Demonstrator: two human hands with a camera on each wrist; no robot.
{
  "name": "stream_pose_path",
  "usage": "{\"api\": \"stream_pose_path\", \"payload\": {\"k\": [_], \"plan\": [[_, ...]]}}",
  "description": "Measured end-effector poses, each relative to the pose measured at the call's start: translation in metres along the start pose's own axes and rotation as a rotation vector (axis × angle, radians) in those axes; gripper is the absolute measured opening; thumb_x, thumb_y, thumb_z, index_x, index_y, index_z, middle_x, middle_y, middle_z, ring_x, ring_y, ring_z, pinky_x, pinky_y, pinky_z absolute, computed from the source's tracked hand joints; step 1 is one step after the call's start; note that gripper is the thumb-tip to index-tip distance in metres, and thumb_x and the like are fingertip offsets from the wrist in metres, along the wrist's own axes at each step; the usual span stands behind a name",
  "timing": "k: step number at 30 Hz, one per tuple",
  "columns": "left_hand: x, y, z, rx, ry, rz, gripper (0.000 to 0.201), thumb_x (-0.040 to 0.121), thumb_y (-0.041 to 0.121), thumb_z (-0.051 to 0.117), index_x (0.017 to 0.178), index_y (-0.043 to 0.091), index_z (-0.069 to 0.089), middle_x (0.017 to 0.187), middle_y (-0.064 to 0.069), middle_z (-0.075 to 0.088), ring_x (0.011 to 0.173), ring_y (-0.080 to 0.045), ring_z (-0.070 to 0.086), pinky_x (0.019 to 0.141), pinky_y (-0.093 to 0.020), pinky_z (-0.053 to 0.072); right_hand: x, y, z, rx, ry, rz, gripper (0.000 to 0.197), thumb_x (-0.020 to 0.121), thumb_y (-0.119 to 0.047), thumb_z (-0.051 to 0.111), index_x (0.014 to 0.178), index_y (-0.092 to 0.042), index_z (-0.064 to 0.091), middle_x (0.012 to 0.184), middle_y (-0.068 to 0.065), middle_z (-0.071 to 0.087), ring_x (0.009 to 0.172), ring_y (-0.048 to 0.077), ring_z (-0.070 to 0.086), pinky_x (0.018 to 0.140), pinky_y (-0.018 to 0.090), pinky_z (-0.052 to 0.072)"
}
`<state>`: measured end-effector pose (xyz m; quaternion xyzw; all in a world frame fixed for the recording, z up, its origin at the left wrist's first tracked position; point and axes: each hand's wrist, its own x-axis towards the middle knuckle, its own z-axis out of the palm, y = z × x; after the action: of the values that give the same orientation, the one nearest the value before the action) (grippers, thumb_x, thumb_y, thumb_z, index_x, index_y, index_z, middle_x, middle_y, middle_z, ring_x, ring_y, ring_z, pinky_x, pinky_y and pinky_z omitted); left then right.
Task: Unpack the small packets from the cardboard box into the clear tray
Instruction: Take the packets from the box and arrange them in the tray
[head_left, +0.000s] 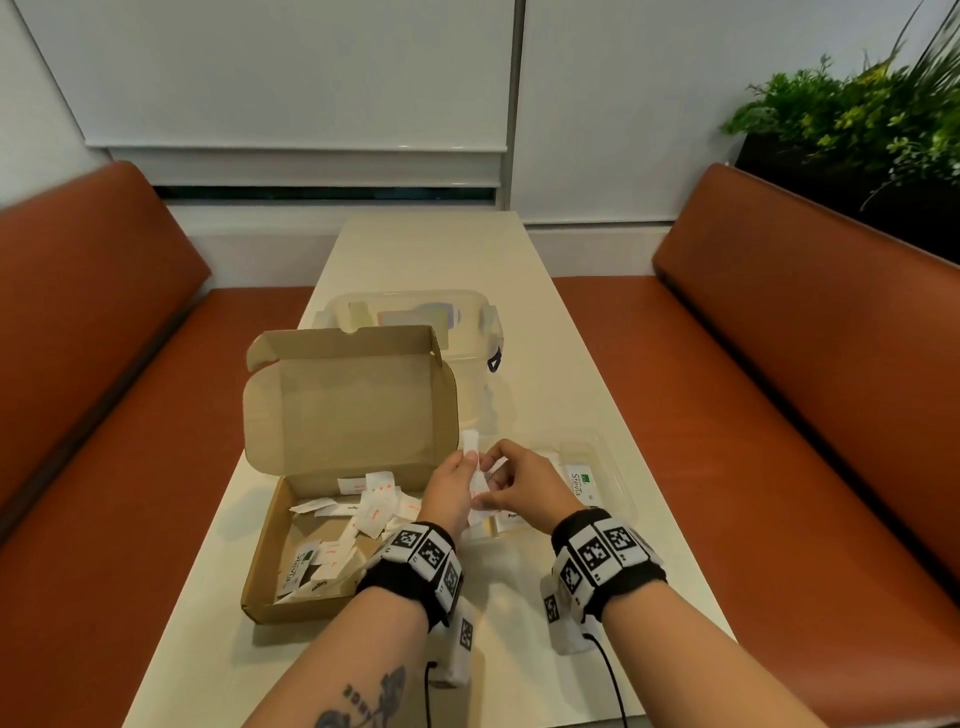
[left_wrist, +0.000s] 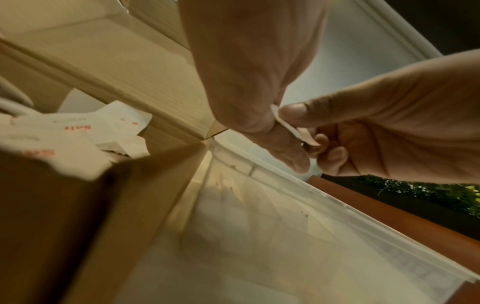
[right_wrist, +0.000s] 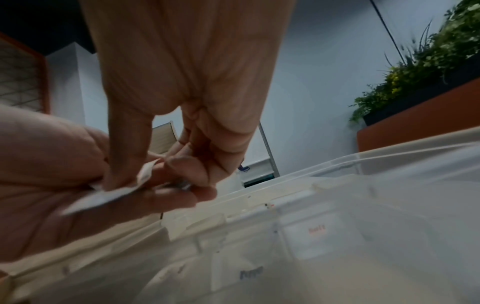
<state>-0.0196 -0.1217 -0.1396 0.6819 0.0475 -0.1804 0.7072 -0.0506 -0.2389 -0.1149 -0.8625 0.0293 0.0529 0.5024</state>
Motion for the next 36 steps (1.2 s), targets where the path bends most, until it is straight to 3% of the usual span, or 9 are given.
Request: {"api": "stream_pose_path", "payload": {"k": [2,6,9,12,18,20,23,28,36], "plan": [[0.0,0.0,0.0,0.023,0.014,0.005,0.03,0.102,0.028,0.037,0.086,0.019,0.06,0.096,-0.006,0.063,0.094,-0.023,0.055,0.077,-0.034,0.044,0.002,-0.001,0.0,-0.02,-0.02,0.006,0.03,0.073,-0.007,0.076,0.096,-0.015,0.058,0.062,-0.006,0.049,0.057,0.007,0.047,0.061,0.02,0.043],[0.004,-0.003,-0.007,-0.085,0.053,-0.051,0.027,0.102,0.024,0.041,0.086,0.014,0.061,0.099,-0.02,0.062,0.086,-0.029,0.062,0.061,-0.033,0.056,0.003,0.005,-0.013,-0.023,0.053,0.013,0.017,0.08,-0.009,0.07,0.071,-0.019,0.06,0.06,-0.006,0.047,0.055,0.006,0.044,0.054,0.01,0.04],[0.001,-0.003,-0.012,-0.203,0.024,-0.083,0.026,0.102,0.022,0.041,0.087,0.01,0.058,0.09,-0.021,0.064,0.078,-0.026,0.065,0.049,-0.027,0.055,0.002,0.015,-0.033,-0.021,0.229,0.067,0.007,0.078,-0.004,0.066,0.081,-0.009,0.062,0.071,0.007,0.062,0.063,0.015,0.055,0.065,0.028,0.051],[0.0,-0.006,-0.013,-0.225,0.002,-0.078,0.025,0.102,0.021,0.041,0.088,0.009,0.057,0.087,-0.019,0.065,0.077,-0.025,0.065,0.052,-0.026,0.057,0.002,0.028,-0.044,-0.075,0.289,0.116,0.016,0.077,0.005,0.061,0.077,-0.01,0.055,0.082,0.014,0.063,0.071,0.024,0.063,0.066,0.031,0.054],[-0.001,-0.006,-0.014,-0.18,-0.002,-0.051,0.025,0.102,0.022,0.041,0.09,0.008,0.058,0.091,-0.019,0.065,0.083,-0.026,0.065,0.055,-0.025,0.057,0.004,0.05,-0.043,-0.344,0.259,0.154,0.011,0.089,-0.011,0.054,0.083,-0.013,0.062,0.067,-0.006,0.055,0.067,0.017,0.052,0.052,0.018,0.034],[-0.001,-0.006,-0.014,-0.17,-0.001,-0.052,0.025,0.102,0.022,0.041,0.091,0.008,0.058,0.091,-0.019,0.065,0.084,-0.026,0.066,0.056,-0.024,0.057,0.006,0.054,-0.041,-0.378,0.254,0.158,0.017,0.091,-0.016,0.054,0.088,-0.011,0.07,0.075,-0.003,0.06,0.075,0.018,0.055,0.059,0.017,0.038],[-0.002,-0.006,-0.014,-0.161,-0.008,-0.053,0.024,0.102,0.021,0.041,0.091,0.008,0.058,0.092,-0.018,0.065,0.086,-0.027,0.066,0.059,-0.025,0.057,0.01,0.059,-0.04,-0.485,0.24,0.176,0.021,0.092,-0.02,0.056,0.1,-0.013,0.074,0.102,0.007,0.064,0.105,0.024,0.051,0.087,0.028,0.042],[-0.003,-0.004,-0.015,-0.149,-0.02,-0.047,0.025,0.102,0.021,0.041,0.09,0.009,0.059,0.095,-0.019,0.065,0.088,-0.027,0.066,0.06,-0.025,0.057,0.009,0.06,-0.044,-0.702,0.261,0.161,0.02,0.094,-0.021,0.052,0.1,-0.021,0.072,0.104,0.006,0.065,0.108,0.023,0.05,0.093,0.032,0.044],[0.0,-0.007,-0.016,-0.129,-0.029,-0.035,0.025,0.102,0.022,0.042,0.09,0.009,0.06,0.095,-0.019,0.066,0.084,-0.024,0.067,0.06,-0.024,0.057,0.015,0.051,-0.037,-0.859,0.081,0.112,0.033,0.092,0.0,0.04,0.107,-0.01,0.068,0.111,0.008,0.063,0.114,0.026,0.043,0.087,0.027,0.039]]}}
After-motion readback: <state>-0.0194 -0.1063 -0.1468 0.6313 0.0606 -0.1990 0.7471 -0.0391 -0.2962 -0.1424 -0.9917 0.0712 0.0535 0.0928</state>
